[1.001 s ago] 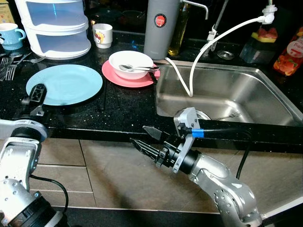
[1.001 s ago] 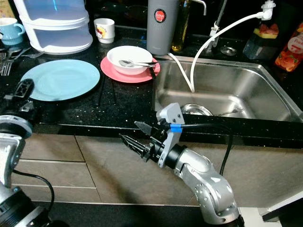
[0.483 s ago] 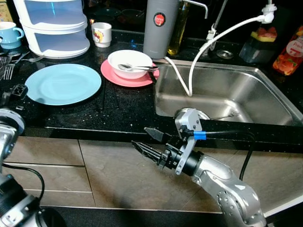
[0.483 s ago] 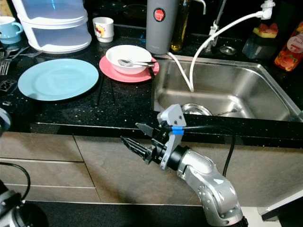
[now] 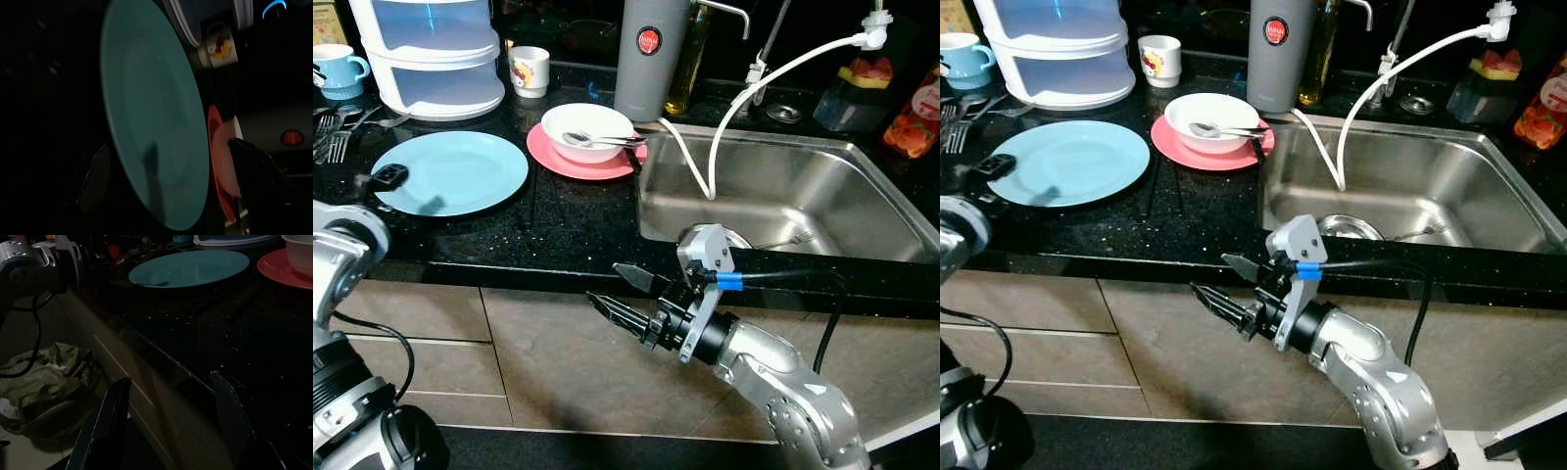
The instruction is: Kitchen organization
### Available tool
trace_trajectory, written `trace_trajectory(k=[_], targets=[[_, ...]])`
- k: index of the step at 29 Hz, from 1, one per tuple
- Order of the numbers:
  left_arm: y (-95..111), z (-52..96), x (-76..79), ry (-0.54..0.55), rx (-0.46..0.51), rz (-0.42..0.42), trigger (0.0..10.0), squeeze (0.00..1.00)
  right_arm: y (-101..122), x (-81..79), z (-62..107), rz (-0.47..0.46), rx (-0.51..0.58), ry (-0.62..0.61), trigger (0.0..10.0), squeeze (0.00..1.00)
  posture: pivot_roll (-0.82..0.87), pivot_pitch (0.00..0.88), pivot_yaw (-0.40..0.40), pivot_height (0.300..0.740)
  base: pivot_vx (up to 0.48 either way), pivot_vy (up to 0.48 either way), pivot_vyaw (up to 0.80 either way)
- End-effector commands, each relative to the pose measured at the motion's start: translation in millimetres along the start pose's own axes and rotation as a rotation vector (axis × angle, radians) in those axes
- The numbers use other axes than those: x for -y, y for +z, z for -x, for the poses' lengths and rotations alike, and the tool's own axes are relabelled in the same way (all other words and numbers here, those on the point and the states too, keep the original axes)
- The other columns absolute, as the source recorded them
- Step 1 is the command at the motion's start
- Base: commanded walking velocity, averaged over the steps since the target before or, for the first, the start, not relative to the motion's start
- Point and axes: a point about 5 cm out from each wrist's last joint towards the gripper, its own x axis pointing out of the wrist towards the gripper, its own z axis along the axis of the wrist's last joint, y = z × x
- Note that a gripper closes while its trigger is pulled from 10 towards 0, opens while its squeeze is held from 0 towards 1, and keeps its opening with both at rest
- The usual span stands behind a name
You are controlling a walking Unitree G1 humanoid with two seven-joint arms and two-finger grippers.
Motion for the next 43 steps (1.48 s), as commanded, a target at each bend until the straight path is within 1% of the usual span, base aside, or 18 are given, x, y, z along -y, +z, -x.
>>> trace_trajectory(k=[1, 2, 3, 9, 14, 21, 24, 26, 27, 28, 29, 34, 37, 38, 39, 41, 42, 43], targets=[[-14.1, -5.0, -9.6, 0.051, -0.075, 0.008, 10.0, 0.00, 0.0, -1.9, 1.7, 0.002, -0.010, 0.003, 10.0, 0.00, 0.09, 0.063, -0.076, 0.740, 0.000, 0.000, 0.00], [-17.4, -6.1, -8.3, 0.043, -0.093, 0.008, 7.0, 0.00, 0.4, -2.1, 1.7, 0.003, -0.010, 0.003, 10.0, 0.00, 0.08, 0.064, -0.074, 0.740, 0.000, 0.000, 0.00], [-19.2, -6.9, -8.1, 0.045, -0.104, 0.006, 0.0, 0.00, 0.6, -2.2, 1.8, 0.003, -0.011, 0.002, 10.0, 0.00, 0.08, 0.064, -0.073, 0.740, 0.000, 0.000, 0.00], [-23.4, -8.3, -7.9, 0.047, -0.135, -0.002, 0.0, 0.00, 1.2, -2.7, 2.0, 0.002, -0.010, 0.002, 10.0, 0.00, 0.08, 0.064, -0.074, 0.740, 0.000, 0.000, 0.00], [-27.3, -6.6, -12.4, 0.070, -0.146, -0.008, 0.0, 0.00, 1.2, -3.3, 1.7, -0.002, -0.007, 0.007, 10.0, 0.00, 0.08, 0.063, -0.073, 0.740, 0.000, 0.000, 0.00], [-31.2, -4.8, -13.8, 0.072, -0.149, -0.003, 0.0, 0.00, 1.5, -3.7, 1.7, -0.011, 0.004, 0.009, 10.0, 0.00, 0.09, 0.059, -0.074, 0.740, 0.000, 0.000, 0.00], [-35.1, -4.3, -15.5, 0.081, -0.146, -0.009, 0.0, 0.00, 0.7, -2.9, 1.2, -0.040, 0.022, 0.004, 10.0, 0.00, 0.09, 0.052, -0.071, 0.740, 0.000, 0.000, 0.00], [-35.1, -4.3, -15.5, 0.081, -0.146, -0.009, 0.0, 0.00, 0.7, -2.9, 1.2, -0.040, 0.022, 0.004, 10.0, 0.00, 0.09, 0.052, -0.071, 0.740, 0.000, 0.000, 0.00], [-34.4, -2.9, -17.7, 0.105, -0.098, -0.010, 0.0, 0.00, -0.3, -0.9, 1.7, -0.079, 0.047, -0.011, 10.0, 0.00, 0.10, 0.049, -0.068, 0.740, 0.000, 0.000, 0.00], [-33.5, -2.0, -19.1, 0.120, -0.076, -0.010, 0.0, 0.00, -0.6, -0.1, 1.9, -0.090, 0.055, -0.015, 10.0, 0.00, 0.10, 0.042, -0.066, 0.740, 0.000, 0.000, 0.00], [-33.5, -2.0, -19.1, 0.120, -0.076, -0.010, 0.0, 0.00, -0.6, -0.1, 1.9, -0.090, 0.055, -0.015, 10.0, 0.00, 0.10, 0.042, -0.066, 0.740, 0.000, 0.000, 0.00], [-36.0, 5.4, -24.2, 0.195, 0.001, -0.003, 0.0, 0.00, -1.3, -0.2, 1.6, -0.106, 0.069, -0.010, 10.0, 0.00, 0.11, 0.023, -0.063, 0.740, 0.000, 0.000, 0.00], [-30.8, 10.8, -25.3, 0.245, 0.084, -0.040, 0.0, 0.00, -1.1, -0.3, 0.7, -0.118, 0.078, -0.008, 10.0, 0.00, 0.11, 0.024, -0.061, 0.740, 0.000, 0.000, 0.00], [-30.8, 10.8, -25.3, 0.245, 0.084, -0.040, 0.0, 0.00, -1.1, -0.3, 0.7, -0.118, 0.078, -0.008, 10.0, 0.00, 0.11, 0.024, -0.061, 0.740, 0.000, 0.000, 0.00], [-28.0, 12.6, -21.8, 0.237, 0.118, -0.065, 0.0, 0.00, -0.8, 0.0, 0.7, -0.126, 0.084, -0.009, 10.0, 0.00, 0.11, 0.024, -0.061, 0.740, 0.000, 0.000, 0.00], [-25.8, 14.4, -7.4, 0.158, 0.168, -0.091, 0.0, 0.00, -0.4, 1.6, 1.0, -0.148, 0.100, -0.021, 10.0, 0.00, 0.11, 0.024, -0.061, 0.740, 0.000, 0.000, 0.00], [-25.8, 14.4, -7.4, 0.158, 0.168, -0.091, 0.0, 0.00, -0.4, 1.6, 1.0, -0.148, 0.100, -0.021, 10.0, 0.00, 0.11, 0.024, -0.061, 0.740, 0.000, 0.000, 0.00], [-26.2, 16.2, 6.6, 0.072, 0.194, -0.138, 0.0, 0.00, -1.2, 4.5, 1.8, -0.196, 0.126, -0.052, 10.0, 0.00, 0.12, 0.022, -0.058, 0.740, 0.000, 0.000, 0.00]])
